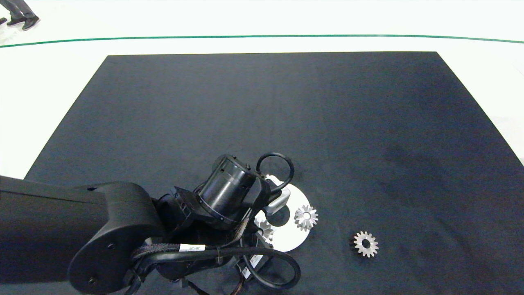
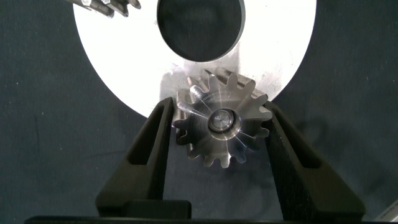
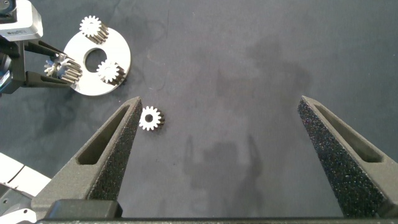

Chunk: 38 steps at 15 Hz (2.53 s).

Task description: Remove an incorrectly installed larger gear and replace it with the correct smaller gear

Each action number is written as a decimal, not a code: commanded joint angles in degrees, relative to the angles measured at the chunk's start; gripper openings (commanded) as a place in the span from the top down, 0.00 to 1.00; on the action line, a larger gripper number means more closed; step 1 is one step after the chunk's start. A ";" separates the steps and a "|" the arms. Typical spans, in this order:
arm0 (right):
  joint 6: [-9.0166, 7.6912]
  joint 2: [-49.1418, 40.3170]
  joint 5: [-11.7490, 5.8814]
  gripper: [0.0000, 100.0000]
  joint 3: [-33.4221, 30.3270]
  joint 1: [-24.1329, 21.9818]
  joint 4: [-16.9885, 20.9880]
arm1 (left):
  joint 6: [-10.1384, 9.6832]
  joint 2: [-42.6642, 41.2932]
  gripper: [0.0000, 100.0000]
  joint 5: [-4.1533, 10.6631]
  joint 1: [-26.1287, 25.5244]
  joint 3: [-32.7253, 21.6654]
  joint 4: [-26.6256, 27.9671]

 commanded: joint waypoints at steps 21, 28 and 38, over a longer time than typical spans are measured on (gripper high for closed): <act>-0.25 0.00 0.08 0.00 0.53 0.01 0.15 | -1.58 -13.09 1.00 1.07 -0.18 5.96 -0.30; -0.34 0.09 0.08 0.00 1.06 0.01 -0.90 | -10.73 -10.55 0.00 4.76 -4.31 9.03 -8.21; -0.34 0.00 -0.01 0.00 1.06 0.01 -0.90 | -13.54 -8.26 0.00 8.28 -3.43 12.20 -14.54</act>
